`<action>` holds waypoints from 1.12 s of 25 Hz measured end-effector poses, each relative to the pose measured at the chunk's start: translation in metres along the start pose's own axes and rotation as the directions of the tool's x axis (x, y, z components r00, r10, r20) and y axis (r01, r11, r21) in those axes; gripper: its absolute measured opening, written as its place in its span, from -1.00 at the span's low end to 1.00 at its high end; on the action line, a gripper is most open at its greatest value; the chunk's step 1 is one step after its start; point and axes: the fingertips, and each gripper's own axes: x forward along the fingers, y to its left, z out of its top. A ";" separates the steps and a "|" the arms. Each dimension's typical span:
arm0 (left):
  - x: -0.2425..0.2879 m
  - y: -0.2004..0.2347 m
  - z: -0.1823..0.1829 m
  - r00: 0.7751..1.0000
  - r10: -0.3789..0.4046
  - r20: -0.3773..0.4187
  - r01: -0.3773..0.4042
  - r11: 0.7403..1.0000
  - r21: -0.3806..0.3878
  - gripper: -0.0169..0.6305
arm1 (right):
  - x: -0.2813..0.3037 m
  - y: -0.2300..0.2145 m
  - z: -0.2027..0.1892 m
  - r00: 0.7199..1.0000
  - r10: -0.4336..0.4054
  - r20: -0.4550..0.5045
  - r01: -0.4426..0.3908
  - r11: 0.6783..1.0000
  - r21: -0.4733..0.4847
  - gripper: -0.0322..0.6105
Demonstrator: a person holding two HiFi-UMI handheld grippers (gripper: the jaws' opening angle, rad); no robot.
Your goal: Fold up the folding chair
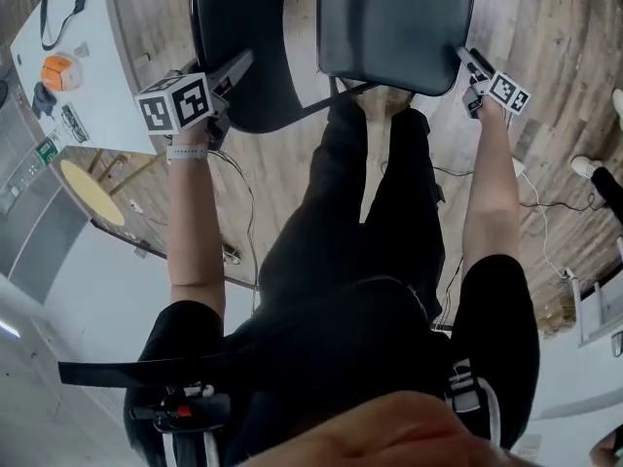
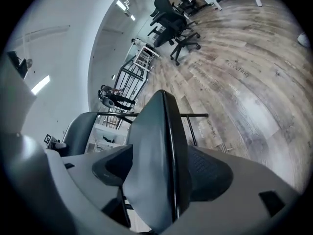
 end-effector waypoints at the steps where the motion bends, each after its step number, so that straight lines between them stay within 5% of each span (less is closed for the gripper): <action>1: 0.001 -0.001 0.000 1.000 -0.018 -0.003 0.018 1.000 -0.012 -0.11 | 0.007 -0.005 -0.002 1.000 0.020 -0.024 -0.021 1.000 -0.005 0.11; 6: 0.001 -0.006 -0.004 0.998 -0.033 -0.053 0.034 0.999 0.021 -0.40 | 0.036 -0.013 -0.005 0.975 0.151 -0.161 -0.150 0.988 0.018 0.13; 12: 0.001 -0.009 -0.003 0.997 -0.039 -0.062 0.043 0.997 0.067 -0.57 | 0.055 0.004 -0.017 0.908 0.332 -0.256 -0.317 0.943 0.100 0.13; 17: 0.001 -0.013 -0.002 0.996 -0.056 -0.066 0.062 0.994 0.091 -0.66 | 0.056 0.000 -0.019 0.911 0.348 -0.219 -0.322 0.935 0.149 0.04; 23: -0.002 -0.023 -0.003 0.994 -0.085 -0.062 0.091 0.991 0.097 -0.76 | 0.051 -0.002 -0.013 0.910 0.358 -0.212 -0.346 0.934 0.092 0.00; 28: -0.018 -0.030 0.002 0.997 -0.063 -0.054 0.068 0.992 0.102 -0.77 | 0.047 0.029 -0.010 0.881 0.412 -0.233 -0.398 0.911 0.106 -0.05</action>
